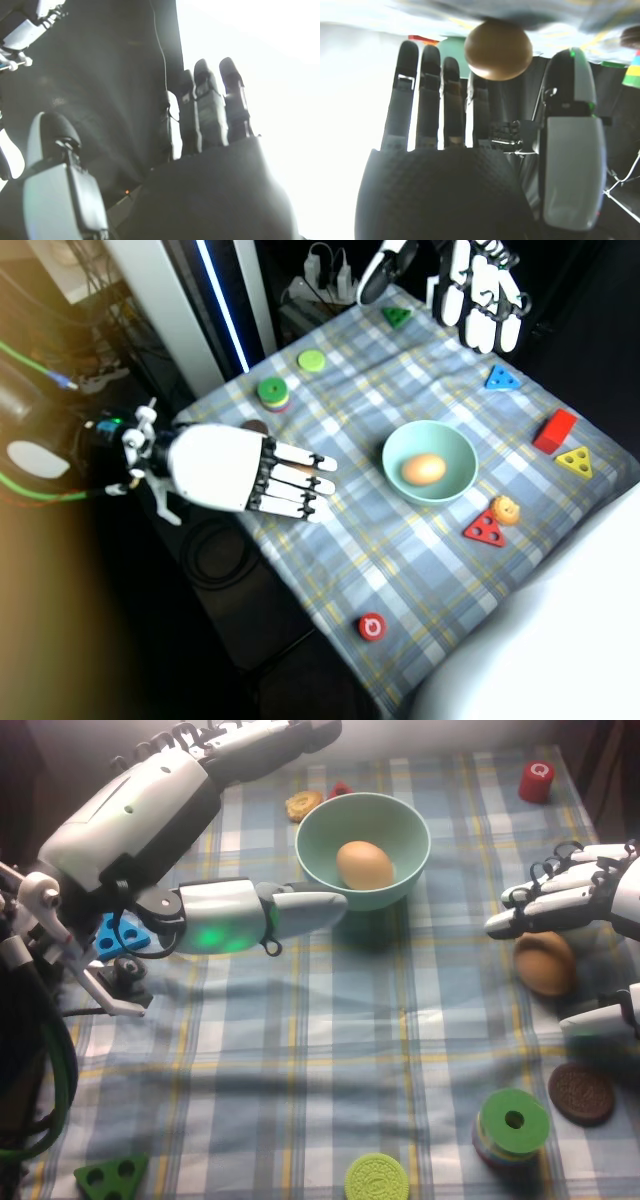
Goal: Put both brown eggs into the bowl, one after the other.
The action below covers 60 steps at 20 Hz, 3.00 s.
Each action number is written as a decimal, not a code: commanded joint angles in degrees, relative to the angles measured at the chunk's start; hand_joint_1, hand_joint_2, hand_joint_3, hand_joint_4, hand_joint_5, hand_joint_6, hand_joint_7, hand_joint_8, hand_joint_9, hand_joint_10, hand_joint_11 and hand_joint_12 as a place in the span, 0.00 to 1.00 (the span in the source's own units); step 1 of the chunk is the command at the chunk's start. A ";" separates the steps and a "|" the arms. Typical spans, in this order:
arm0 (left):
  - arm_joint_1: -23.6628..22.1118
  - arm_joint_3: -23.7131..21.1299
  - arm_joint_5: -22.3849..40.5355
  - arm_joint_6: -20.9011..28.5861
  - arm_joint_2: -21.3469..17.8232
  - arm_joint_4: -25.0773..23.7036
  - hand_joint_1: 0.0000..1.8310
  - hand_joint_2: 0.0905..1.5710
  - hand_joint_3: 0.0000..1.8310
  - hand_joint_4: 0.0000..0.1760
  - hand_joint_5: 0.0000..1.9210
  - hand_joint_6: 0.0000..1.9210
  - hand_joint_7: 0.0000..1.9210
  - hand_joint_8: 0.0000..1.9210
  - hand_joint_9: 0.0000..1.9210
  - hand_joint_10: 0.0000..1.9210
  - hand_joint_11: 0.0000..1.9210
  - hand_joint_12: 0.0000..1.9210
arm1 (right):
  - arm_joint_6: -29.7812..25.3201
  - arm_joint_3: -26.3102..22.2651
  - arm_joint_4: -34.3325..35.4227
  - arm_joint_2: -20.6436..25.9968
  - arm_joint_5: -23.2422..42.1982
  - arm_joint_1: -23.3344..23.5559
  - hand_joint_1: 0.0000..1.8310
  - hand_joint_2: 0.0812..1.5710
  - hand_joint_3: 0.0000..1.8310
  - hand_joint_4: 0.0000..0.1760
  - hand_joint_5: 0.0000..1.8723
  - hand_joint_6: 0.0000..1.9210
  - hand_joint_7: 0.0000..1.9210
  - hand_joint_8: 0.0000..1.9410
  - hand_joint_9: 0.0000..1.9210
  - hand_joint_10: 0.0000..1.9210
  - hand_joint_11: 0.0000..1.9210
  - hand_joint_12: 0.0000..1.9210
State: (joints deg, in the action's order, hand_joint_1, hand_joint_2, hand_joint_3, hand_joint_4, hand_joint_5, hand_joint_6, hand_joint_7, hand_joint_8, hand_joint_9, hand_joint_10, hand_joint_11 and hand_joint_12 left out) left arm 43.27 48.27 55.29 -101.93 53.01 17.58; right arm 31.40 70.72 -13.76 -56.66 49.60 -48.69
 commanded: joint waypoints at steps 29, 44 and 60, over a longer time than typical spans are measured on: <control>0.38 -0.07 7.25 2.30 -0.61 -0.40 0.44 0.59 0.00 0.98 0.16 0.00 0.18 0.00 0.18 0.00 0.00 0.23 | -0.49 1.02 1.18 -1.05 4.24 1.43 0.64 0.71 0.00 0.00 0.51 0.49 0.39 0.75 0.40 0.86 0.40 0.96; 8.31 -0.11 12.39 3.29 -2.47 12.05 0.49 0.60 0.00 0.76 0.19 0.00 0.19 0.00 0.19 0.00 0.00 0.30 | 2.30 7.56 -1.88 -10.41 6.10 21.74 0.68 0.71 0.00 0.00 0.50 0.46 0.50 0.65 0.43 0.61 0.33 0.80; 8.90 1.11 12.04 7.42 -2.38 11.42 0.45 0.61 0.00 0.54 0.24 0.00 0.20 0.00 0.20 0.00 0.00 0.31 | 4.95 12.38 -3.23 -16.67 -2.17 24.55 0.59 0.58 0.00 0.59 0.35 0.00 0.32 0.01 0.32 0.10 0.15 0.55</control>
State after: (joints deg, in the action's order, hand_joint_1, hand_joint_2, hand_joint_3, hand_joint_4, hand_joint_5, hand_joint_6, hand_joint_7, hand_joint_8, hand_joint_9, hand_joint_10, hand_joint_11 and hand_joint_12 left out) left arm 52.45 49.21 60.80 -95.09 50.85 30.83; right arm 36.14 82.87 -18.63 -73.60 41.15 -25.10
